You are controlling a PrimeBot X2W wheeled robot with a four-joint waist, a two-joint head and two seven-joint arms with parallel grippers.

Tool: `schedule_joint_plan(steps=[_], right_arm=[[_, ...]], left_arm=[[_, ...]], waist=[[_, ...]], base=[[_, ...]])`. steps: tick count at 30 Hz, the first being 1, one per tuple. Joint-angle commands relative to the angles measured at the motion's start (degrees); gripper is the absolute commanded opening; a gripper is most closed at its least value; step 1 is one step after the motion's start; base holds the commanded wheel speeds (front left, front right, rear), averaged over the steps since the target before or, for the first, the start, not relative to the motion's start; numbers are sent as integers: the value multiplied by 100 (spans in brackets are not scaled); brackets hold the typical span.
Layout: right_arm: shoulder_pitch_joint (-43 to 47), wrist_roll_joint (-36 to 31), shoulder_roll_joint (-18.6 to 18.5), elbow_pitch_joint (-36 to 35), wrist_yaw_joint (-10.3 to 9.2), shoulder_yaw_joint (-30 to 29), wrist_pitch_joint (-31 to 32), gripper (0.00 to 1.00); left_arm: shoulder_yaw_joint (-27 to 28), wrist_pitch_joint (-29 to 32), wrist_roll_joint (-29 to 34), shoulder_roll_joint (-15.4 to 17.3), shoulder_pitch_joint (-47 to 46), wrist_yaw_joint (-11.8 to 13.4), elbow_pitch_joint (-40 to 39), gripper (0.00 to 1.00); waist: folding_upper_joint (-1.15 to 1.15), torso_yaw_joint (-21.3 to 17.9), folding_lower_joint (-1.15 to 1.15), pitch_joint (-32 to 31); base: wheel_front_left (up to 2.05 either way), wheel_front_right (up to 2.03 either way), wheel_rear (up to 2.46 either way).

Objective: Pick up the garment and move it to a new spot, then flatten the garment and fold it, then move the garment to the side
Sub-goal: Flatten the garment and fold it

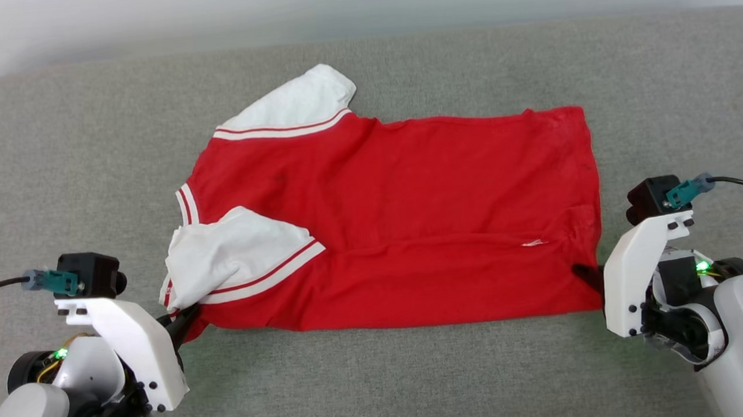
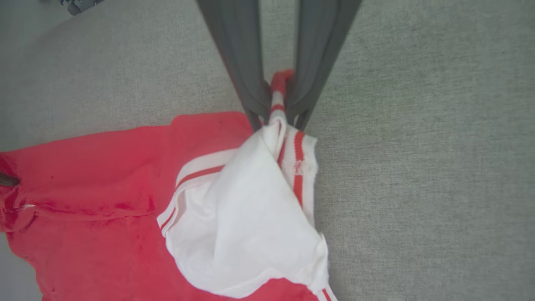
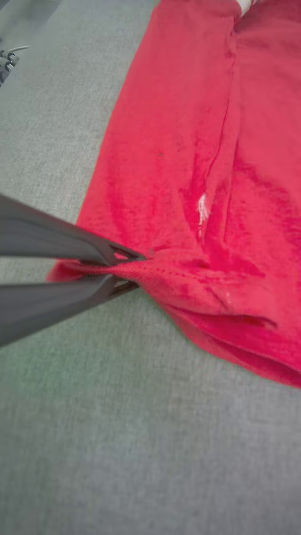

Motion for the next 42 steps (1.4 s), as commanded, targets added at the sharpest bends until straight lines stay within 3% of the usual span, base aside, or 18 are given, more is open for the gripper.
schedule_joint_plan(steps=[1,12,19,20,21,26,29,30,33,37,42], right_arm=[[55,24,-71,-95,0,20,-67,0],[946,13,-321,-1099,-1,-69,57,0],[1929,-108,-190,-1560,-1,-392,391,1],[2017,-107,-143,-1553,-1,-429,360,40],[2077,-108,-91,-1535,-1,-456,298,100],[2168,-279,-29,-1562,0,-419,-483,100],[2083,-433,-82,-1759,-1,-446,-1330,100],[2054,-568,-73,-1865,0,-494,-1864,100],[2007,-837,32,-2037,-1,-607,-2529,100],[1860,-1115,239,-2312,-1,-746,-3114,100],[1552,-1318,502,-2686,-1,-832,-3507,100]], left_arm=[[19,-27,-21,-8,88,26,-18,0],[131,-182,-41,94,884,374,-497,0],[40,-124,-278,-69,1519,507,-396,0],[26,-172,-283,-130,1524,496,-314,44],[-8,-191,-303,-191,1521,462,-219,100],[13,-595,-183,-398,1277,360,146,100],[121,-1008,42,-402,1120,370,191,100],[196,-1322,219,-427,988,416,183,100],[296,-1784,501,-464,760,505,143,100],[381,-2294,825,-519,327,581,126,100],[491,-2488,942,-509,-575,456,273,100]], waist=[[0,-10,0,-126],[0,22,0,-865],[0,22,0,-1040],[0,22,0,-1035],[0,16,0,-1031],[0,-37,0,-1053],[0,-88,0,-1086],[0,-124,0,-1107],[0,-197,0,-1103],[0,-326,0,-895],[0,-514,0,-255]], base=[[0,0,0],[0,0,0],[0,0,0],[0,0,0],[0,0,0],[0,0,0],[0,0,0],[0,0,0],[0,0,0],[0,0,0],[0,0,0]])
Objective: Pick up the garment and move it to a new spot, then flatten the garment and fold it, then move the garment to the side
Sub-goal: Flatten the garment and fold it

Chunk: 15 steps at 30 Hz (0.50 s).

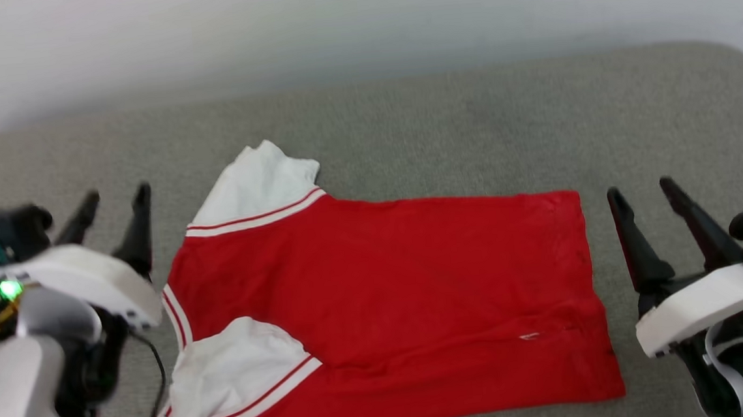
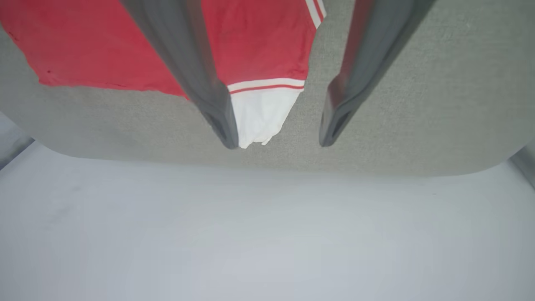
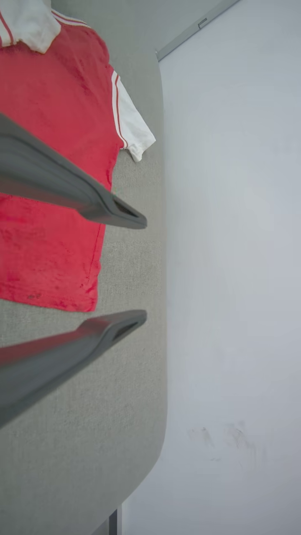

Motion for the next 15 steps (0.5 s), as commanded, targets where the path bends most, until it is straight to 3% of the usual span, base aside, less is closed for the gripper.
schedule_joint_plan(steps=[1,4,10,15], right_arm=[[-204,-65,91,-135,-2,-21,-103,100],[-430,-127,207,-314,-2,-4,-232,100],[-806,-204,370,-490,-2,61,-375,100],[-958,-229,445,-506,-2,158,-500,100]], left_arm=[[52,21,3,39,-390,-73,86,100],[45,212,-45,130,-1042,-276,322,100],[84,1207,-418,517,-2408,-702,859,100],[-56,2569,-713,963,-3171,-877,1324,100]], waist=[[0,-197,0,549],[0,-338,0,1013],[0,-726,0,1813],[0,-1046,0,2166]], base=[[0,0,0],[0,0,0],[0,0,0],[0,0,0]])
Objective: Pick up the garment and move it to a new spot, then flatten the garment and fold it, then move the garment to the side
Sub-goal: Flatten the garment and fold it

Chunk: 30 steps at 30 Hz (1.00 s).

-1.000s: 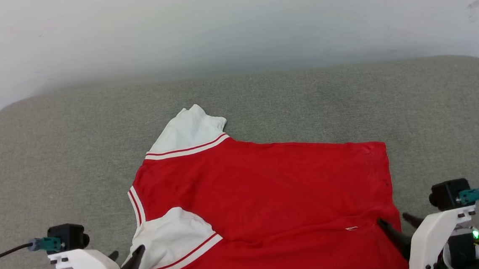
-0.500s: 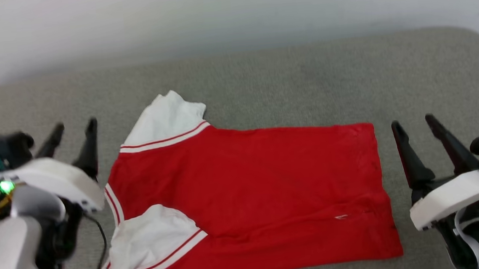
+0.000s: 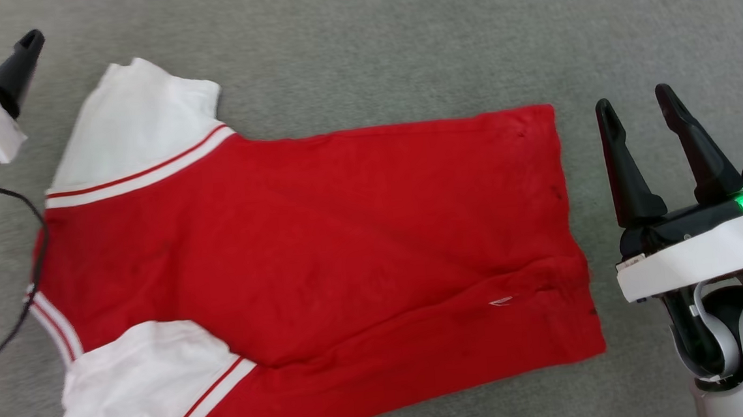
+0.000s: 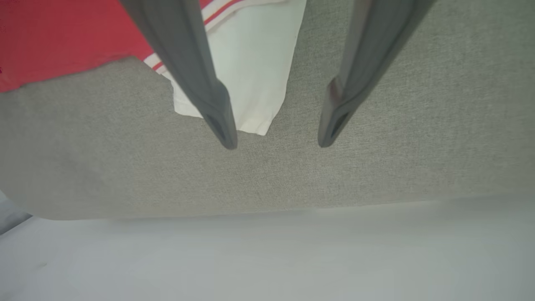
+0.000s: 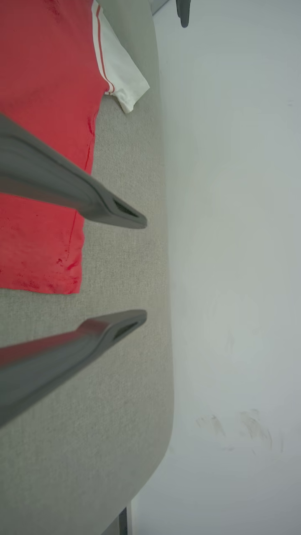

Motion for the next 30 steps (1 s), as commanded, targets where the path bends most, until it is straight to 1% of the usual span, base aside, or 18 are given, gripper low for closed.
schedule_joint_plan(steps=[1,5,7,8,9,11,12,13,14,16,20,24,25,30], right_arm=[[-91,-46,41,-9,-2,14,-63,100],[-107,8,87,5,-2,59,-154,100],[-108,53,99,37,-2,80,-172,100],[-119,70,105,44,-2,99,-195,100],[-134,122,116,100,-2,112,-223,100],[-144,162,116,148,-2,117,-245,100],[-151,176,118,171,-2,118,-244,100],[-151,176,118,171,-2,118,-244,100],[-159,231,121,211,-2,132,-204,100],[-178,261,122,226,-2,134,-201,100],[-246,443,122,346,-2,146,-88,100],[-515,736,54,687,-2,160,327,100],[-846,961,-124,1202,-2,124,998,100],[-1503,1244,-473,2121,-2,192,2352,100]], left_arm=[[-91,455,-67,153,-229,-49,131,100],[-296,1450,-237,374,-452,-64,369,100],[-382,1801,-279,448,-536,-65,429,100],[-410,1947,-311,473,-559,-35,475,100],[-522,2317,-353,501,-524,42,622,100],[-650,2564,-311,524,-408,110,748,100],[-697,2632,-283,530,-366,145,799,87],[-697,2632,-283,530,-366,145,799,87],[-745,2738,-334,470,-246,226,910,0],[-750,2722,-360,414,-192,240,934,0],[-715,2423,-392,228,-157,206,948,0],[-686,2089,-313,159,-276,83,981,0],[-683,1809,-255,85,-458,-46,953,0],[-764,1452,-138,-155,-773,-261,823,0]], waist=[[0,-413,-1,395],[0,-587,-1,574],[0,-657,-1,659],[0,-694,-1,700],[0,-781,-1,789],[0,-822,-1,821],[0,-836,-1,834],[0,-836,-1,834],[0,-855,-1,838],[0,-856,-1,835],[0,-775,-1,775],[0,-613,-1,603],[0,-429,-1,438],[0,-59,-1,262]], base=[[0,0,0],[0,0,0],[0,0,0],[0,0,0],[0,0,0],[0,0,0],[0,0,0],[0,0,0],[0,0,0],[0,0,0],[0,0,0],[0,0,0],[0,0,0],[0,0,0]])
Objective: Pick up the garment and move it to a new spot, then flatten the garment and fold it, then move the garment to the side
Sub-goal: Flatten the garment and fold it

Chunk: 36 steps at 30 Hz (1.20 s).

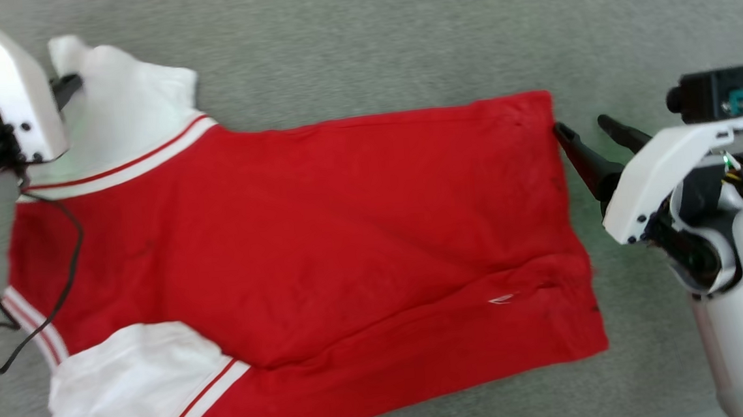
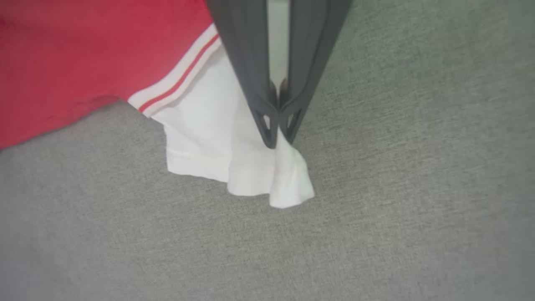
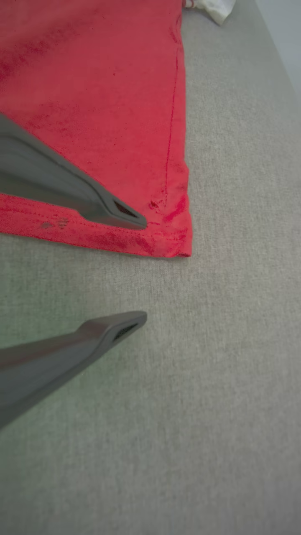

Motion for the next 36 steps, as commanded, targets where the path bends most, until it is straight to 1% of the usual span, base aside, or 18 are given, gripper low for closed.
schedule_joint_plan(steps=[1,5,8,10,11,12,13,15,17,22,26,28,31,36], right_arm=[[-188,69,-65,156,0,34,226,100],[-620,147,-203,713,-1,137,979,100],[-852,117,-234,1099,0,242,1297,100],[-940,133,-217,1443,0,291,1617,100],[-958,103,-217,1622,-1,300,1793,87],[-970,74,-209,1779,-2,315,1968,30],[-998,66,-195,1881,-2,328,2091,0],[-1081,27,-195,1938,0,363,2222,0],[-1206,-6,-262,1835,-1,351,2198,0],[-1295,-139,-513,1314,-1,286,1797,0],[-952,-204,-548,905,-1,156,1608,0],[-666,-236,-568,682,-1,54,1547,0],[-180,-204,-521,356,-1,-95,1495,0],[736,-153,-407,13,-1,-340,1432,0]], left_arm=[[-39,-48,60,-50,-107,-52,-51,0],[-140,-176,100,-199,-234,-178,-177,0],[-168,-236,81,-249,-289,-238,-258,0],[-188,-282,74,-262,-257,-259,-308,0],[-188,-303,61,-262,-222,-275,-328,0],[-178,-339,49,-255,-183,-288,-337,0],[-170,-364,45,-240,-139,-297,-345,0],[-143,-460,-5,-259,-51,-310,-361,0],[-100,-567,-26,-231,41,-322,-383,0],[88,-1020,-165,-215,466,-319,-513,0],[254,-1435,-250,-171,1052,-258,-739,0],[365,-1639,-394,-217,1471,-234,-895,0],[535,-1912,-522,-162,2149,-121,-1184,0],[754,-2253,-777,-185,3461,104,-1733,0]], waist=[[0,240,-1,-119],[0,482,-1,-95],[0,602,-1,-39],[0,663,-1,-19],[0,692,-1,-18],[0,719,-1,-24],[0,741,-1,-35],[0,791,-1,-91],[0,828,-1,-170],[0,965,-1,-493],[0,1077,-1,-862],[0,1141,-1,-1078],[0,1202,-1,-1358],[0,1267,-1,-1742]], base=[[0,0,0],[0,0,0],[0,0,0],[0,0,0],[0,0,0],[0,0,0],[0,0,0],[0,0,0],[0,0,0],[0,0,0],[0,0,0],[0,0,0],[0,0,0],[0,0,0]])
